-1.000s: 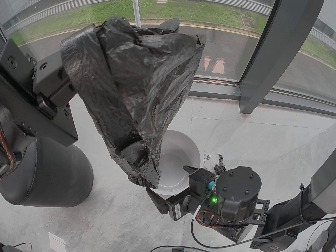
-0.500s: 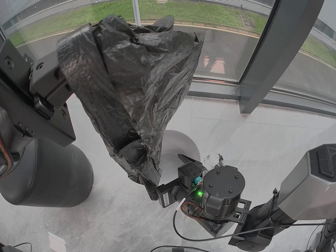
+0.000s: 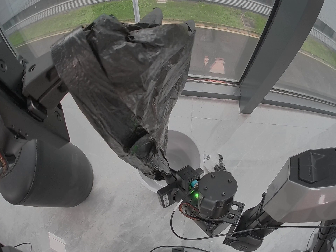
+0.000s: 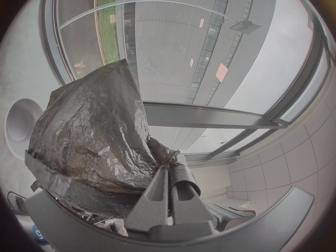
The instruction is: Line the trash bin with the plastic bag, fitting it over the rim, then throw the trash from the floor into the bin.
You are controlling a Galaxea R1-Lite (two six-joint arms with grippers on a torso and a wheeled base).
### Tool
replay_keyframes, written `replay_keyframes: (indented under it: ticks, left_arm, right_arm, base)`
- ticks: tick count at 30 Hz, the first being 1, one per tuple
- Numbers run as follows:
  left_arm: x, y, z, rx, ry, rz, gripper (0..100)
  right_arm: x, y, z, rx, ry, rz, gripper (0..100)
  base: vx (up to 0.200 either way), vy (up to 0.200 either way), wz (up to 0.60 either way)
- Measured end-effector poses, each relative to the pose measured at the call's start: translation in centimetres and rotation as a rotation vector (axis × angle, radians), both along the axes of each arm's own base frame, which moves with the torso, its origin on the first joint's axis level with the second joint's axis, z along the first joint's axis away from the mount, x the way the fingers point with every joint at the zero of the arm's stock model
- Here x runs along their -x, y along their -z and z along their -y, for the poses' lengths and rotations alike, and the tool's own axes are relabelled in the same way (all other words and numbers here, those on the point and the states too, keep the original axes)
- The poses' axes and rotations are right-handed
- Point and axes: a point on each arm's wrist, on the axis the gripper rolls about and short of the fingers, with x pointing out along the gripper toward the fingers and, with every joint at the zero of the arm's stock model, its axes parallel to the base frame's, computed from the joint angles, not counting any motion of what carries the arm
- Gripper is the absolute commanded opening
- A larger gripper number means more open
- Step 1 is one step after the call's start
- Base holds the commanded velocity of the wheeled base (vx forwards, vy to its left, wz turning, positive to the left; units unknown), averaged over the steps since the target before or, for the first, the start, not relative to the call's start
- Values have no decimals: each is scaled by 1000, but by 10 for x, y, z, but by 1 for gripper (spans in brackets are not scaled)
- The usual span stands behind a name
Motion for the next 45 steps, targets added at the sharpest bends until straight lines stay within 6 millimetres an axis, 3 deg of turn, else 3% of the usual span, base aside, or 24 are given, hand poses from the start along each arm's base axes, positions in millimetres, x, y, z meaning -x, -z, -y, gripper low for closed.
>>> replay_keyframes:
  ticks: [8, 17, 21, 29, 38, 45]
  left_arm:
    - [0, 3, -2, -6, -7, -4, 0]
    - [-5, 23, -8, -59, -27, -45, 0]
    - [-10, 37, -12, -97, -38, -77, 0]
    - [-22, 59, -15, -154, -76, -151, 0]
    - [-32, 72, -11, -187, -74, -197, 0]
    - [-42, 81, -7, -207, -76, -230, 0]
  right_arm:
    - [13, 1, 13, 35, -30, -26, 0]
    - [54, 3, 55, 106, -294, -137, 0]
    - [62, 2, 73, 86, -355, -197, 0]
    - [57, 0, 89, 56, -394, -315, 0]
    - [48, -17, 89, 35, -404, -554, 0]
    - [34, -66, 80, -98, -449, -671, 0]
  base:
    - [0, 0, 0]
    - [0, 0, 0]
    - [0, 0, 0]
    - [0, 0, 0]
    - [0, 0, 0]
    - [0, 0, 0]
